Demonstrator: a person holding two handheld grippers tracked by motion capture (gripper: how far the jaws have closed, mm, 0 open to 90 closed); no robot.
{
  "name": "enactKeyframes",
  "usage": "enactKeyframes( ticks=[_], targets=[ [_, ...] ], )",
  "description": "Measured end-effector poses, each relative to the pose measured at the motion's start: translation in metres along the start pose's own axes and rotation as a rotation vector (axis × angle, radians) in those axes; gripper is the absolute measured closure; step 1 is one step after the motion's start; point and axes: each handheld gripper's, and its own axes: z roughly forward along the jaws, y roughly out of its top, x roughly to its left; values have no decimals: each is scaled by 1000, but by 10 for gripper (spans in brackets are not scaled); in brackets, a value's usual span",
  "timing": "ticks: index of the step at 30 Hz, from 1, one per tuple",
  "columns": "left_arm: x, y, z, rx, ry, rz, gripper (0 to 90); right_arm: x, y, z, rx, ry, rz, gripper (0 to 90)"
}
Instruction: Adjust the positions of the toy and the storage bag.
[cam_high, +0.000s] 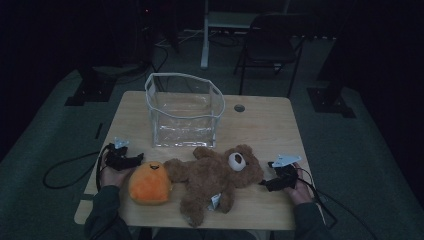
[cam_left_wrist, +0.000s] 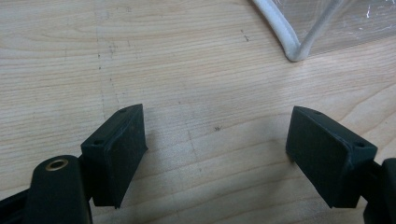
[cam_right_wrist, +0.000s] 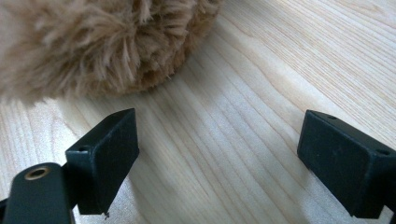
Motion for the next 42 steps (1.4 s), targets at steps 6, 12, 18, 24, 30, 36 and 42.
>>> enactKeyframes(
  ticks=[6,12,18,24,30,36,42],
  targets=[
    [-2,2,-3,16,1,2,269,1,0,0,-1,-5,5,119],
    [-5,3,-9,22,6,16,319,1,0,0,-1,-6,7,119],
    [-9,7,-22,-5,3,21,319,1,0,0,-1,-7,8,119],
    [-8,8,-27,-12,3,12,318,1,0,0,-1,-10,9,119],
    [-11,10,-36,-23,4,25,318,1,0,0,-2,-13,12,119],
    [-15,13,-45,-40,11,43,318,1,0,0,0,-18,16,119],
    [-19,16,-54,-44,9,52,319,1,0,0,0,-18,17,120]
  ],
)
